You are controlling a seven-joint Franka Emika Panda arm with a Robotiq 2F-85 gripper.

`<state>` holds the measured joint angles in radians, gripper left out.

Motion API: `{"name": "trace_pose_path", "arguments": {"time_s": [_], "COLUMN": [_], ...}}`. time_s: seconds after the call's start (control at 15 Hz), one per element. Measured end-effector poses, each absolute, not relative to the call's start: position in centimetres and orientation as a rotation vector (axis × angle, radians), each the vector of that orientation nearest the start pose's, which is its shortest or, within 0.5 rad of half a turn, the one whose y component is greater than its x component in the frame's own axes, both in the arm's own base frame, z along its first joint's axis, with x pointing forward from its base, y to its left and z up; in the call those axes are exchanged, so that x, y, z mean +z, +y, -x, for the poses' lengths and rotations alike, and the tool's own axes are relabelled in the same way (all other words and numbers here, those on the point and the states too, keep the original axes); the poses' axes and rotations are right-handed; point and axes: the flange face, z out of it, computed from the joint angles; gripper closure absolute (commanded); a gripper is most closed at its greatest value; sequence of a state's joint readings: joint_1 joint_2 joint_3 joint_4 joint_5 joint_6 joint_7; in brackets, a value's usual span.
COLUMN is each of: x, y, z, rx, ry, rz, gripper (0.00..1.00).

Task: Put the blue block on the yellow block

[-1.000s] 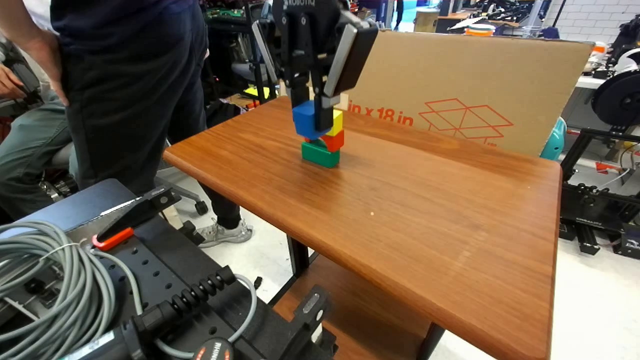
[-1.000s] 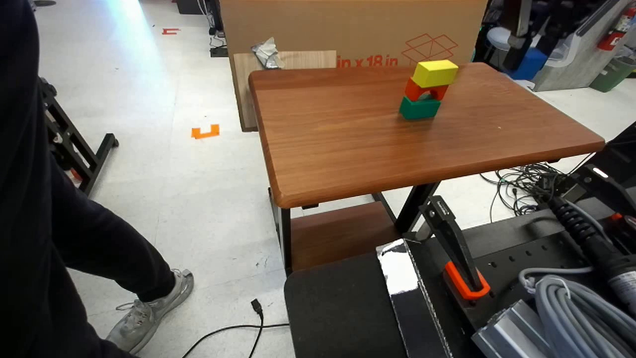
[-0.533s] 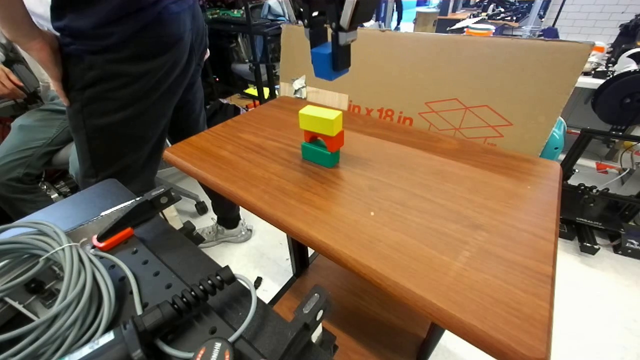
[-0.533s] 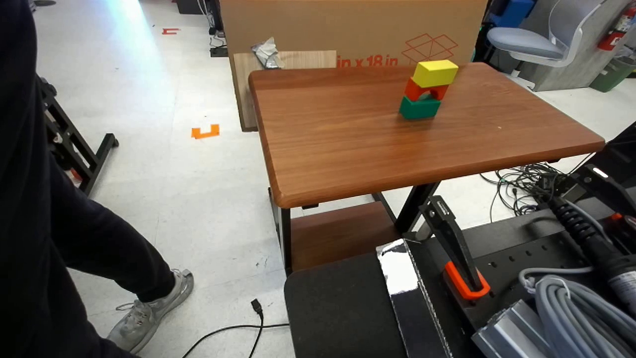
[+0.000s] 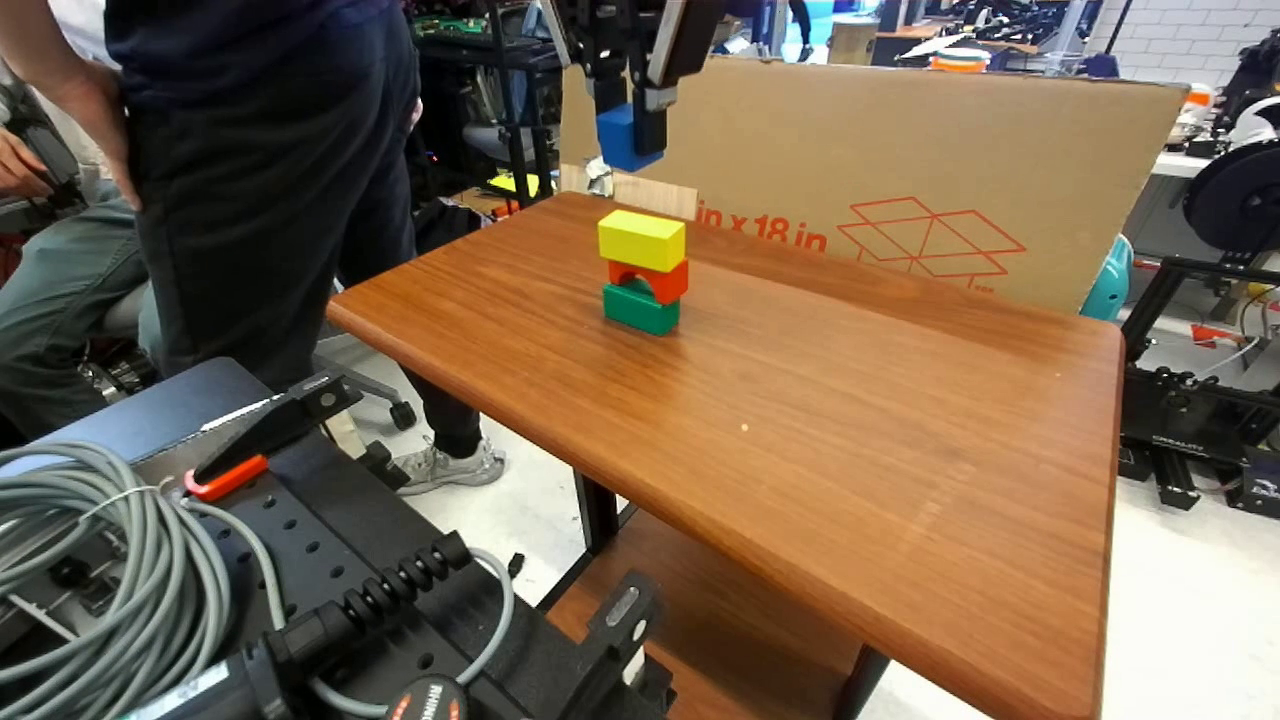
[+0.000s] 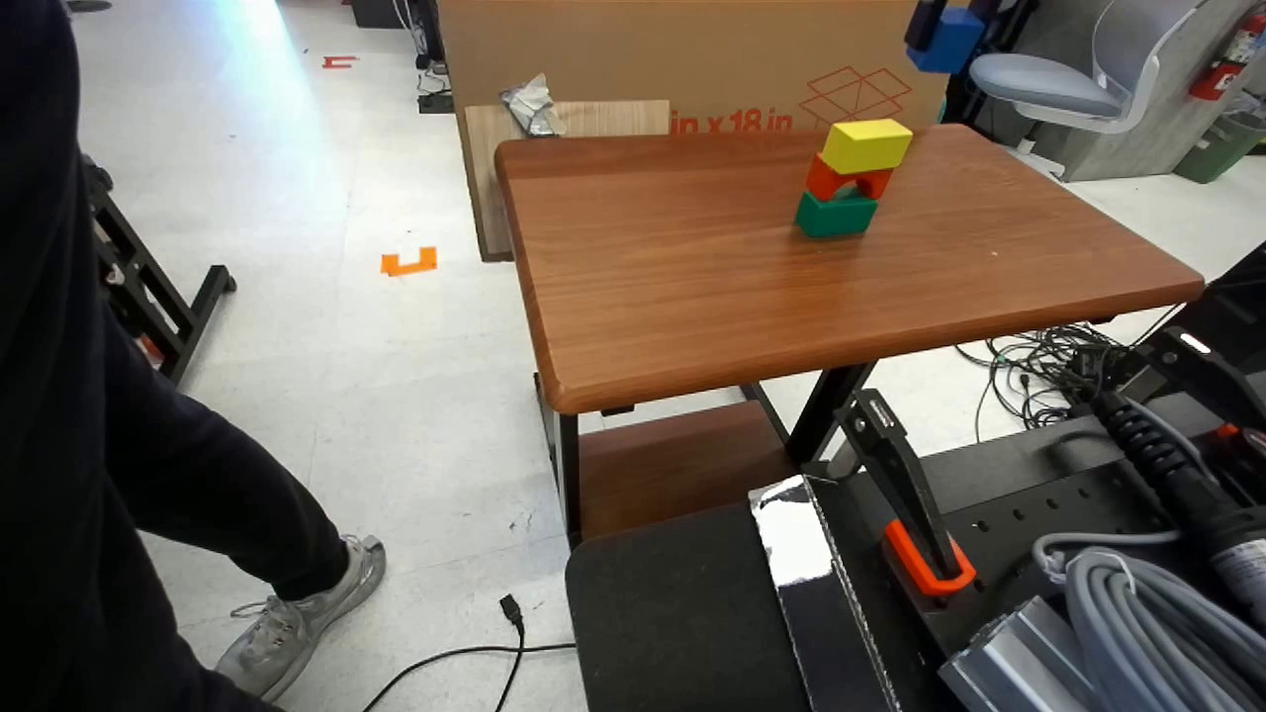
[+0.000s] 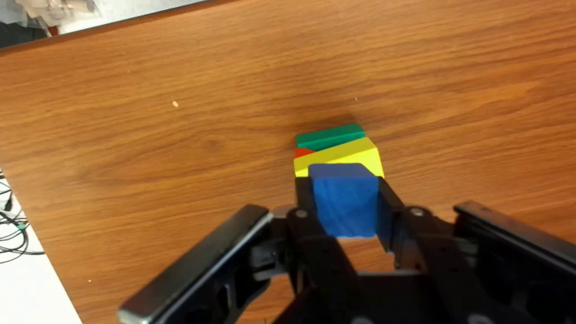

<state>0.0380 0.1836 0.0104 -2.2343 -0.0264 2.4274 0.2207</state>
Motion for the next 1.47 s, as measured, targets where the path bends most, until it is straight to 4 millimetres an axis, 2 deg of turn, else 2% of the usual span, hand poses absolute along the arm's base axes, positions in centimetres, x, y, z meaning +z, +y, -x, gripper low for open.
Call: {"name": "trace_pose_path", "arguments": {"time_s": [0.4,0.67,0.73,0.87,1.07,1.2,1.47], "x": [25.5,24.0,23.9,23.9,23.4,23.5,24.3], "y": [3.2,4.3,4.6,5.2,5.4,5.2,4.2], "z": [-56.3,-57.5,-57.8,-58.1,-58.4,-58.4,-58.8], "rx": [0.095,0.116,0.118,0.136,0.167,0.177,0.164], "ry": [0.209,0.146,0.134,0.117,0.112,0.119,0.15], "rz": [3.189,3.215,3.219,3.224,3.228,3.23,3.232], "gripper": [0.91,0.91,0.41,0.36,0.12,0.01,0.0]}}
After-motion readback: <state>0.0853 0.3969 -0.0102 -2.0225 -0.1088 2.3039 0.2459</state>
